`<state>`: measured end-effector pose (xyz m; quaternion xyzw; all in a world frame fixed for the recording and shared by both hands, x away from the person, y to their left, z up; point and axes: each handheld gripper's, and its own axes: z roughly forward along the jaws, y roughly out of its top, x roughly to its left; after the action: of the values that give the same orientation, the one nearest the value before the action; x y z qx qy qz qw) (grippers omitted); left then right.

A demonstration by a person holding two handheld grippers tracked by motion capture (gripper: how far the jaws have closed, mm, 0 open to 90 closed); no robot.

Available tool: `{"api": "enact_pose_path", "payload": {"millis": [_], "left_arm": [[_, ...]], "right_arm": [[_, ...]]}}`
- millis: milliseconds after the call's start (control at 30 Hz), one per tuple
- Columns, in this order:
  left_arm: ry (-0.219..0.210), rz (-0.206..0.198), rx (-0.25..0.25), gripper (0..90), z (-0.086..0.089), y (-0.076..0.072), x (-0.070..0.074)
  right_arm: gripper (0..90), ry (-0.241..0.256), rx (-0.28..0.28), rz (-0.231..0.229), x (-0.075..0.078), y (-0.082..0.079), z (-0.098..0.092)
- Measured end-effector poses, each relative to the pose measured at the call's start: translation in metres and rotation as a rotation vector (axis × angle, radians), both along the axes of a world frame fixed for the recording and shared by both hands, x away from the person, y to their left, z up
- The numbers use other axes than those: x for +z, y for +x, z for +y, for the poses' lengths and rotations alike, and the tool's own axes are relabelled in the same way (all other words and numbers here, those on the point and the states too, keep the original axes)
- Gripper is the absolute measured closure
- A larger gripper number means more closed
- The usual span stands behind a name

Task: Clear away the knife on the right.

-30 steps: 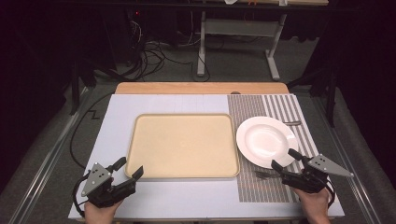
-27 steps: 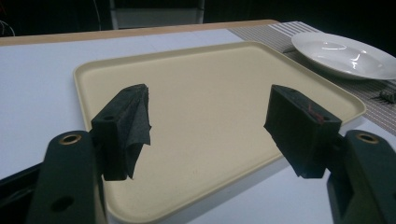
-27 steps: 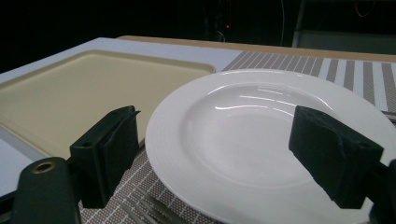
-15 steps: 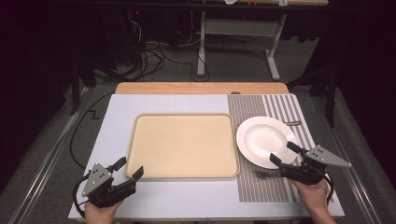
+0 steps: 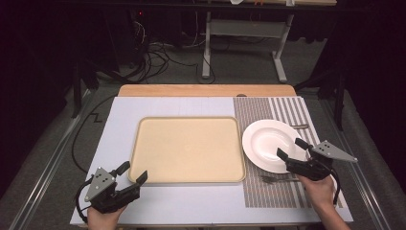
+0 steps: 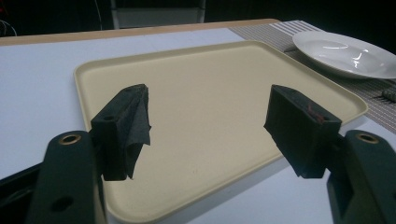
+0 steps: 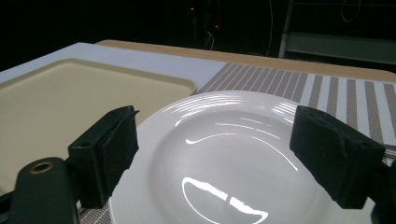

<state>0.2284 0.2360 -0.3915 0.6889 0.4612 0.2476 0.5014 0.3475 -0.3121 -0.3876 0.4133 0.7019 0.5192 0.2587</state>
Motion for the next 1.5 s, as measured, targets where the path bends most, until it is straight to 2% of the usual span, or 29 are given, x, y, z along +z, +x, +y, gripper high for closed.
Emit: {"api": "enact_pose_path", "payload": {"millis": [233,433,533,667,767,900,1100,1333,1367,1467,1500], "left_arm": [[0.002,0.001,0.001,31.5,0.0,0.0,0.0],[0.004,0.0,0.0,31.5,-0.001,0.0,0.0],[0.002,0.0,0.0,31.5,-0.001,0.001,0.0],[0.0,0.001,0.002,31.5,0.0,0.001,0.0],[0.0,0.0,0.002,31.5,-0.001,0.001,0.0],[0.0,0.001,0.003,31.5,-0.001,0.001,0.0],[-0.001,0.0,0.007,31.5,-0.001,0.001,0.0],[0.0,-0.001,0.012,31.6,-0.001,0.001,0.0],[0.001,0.0,0.013,31.6,-0.001,0.001,0.0],[0.002,-0.002,0.013,31.9,-0.001,0.001,-0.001],[-0.001,-0.001,0.014,31.8,-0.001,0.001,-0.001]], "right_arm": [[16.0,0.003,-0.036,0.008,-0.002,0.008,0.0],[15.9,-0.004,-0.091,0.004,-0.004,0.014,0.0],[15.9,0.006,-0.113,0.033,-0.005,0.023,-0.003],[16.8,0.02,-0.125,0.049,-0.004,0.03,-0.007],[18.7,0.004,-0.134,0.061,-0.003,0.033,-0.008],[20.6,-0.024,-0.134,0.062,-0.001,0.038,-0.009],[25.3,-0.051,-0.094,0.097,0.001,0.049,-0.013],[24.8,-0.066,-0.1,0.11,0.003,0.057,-0.013],[21.8,-0.072,-0.108,0.115,0.004,0.06,-0.013],[21.5,-0.076,-0.107,0.127,0.005,0.064,-0.014],[21.5,-0.074,-0.106,0.152,0.006,0.069,-0.015]]}}
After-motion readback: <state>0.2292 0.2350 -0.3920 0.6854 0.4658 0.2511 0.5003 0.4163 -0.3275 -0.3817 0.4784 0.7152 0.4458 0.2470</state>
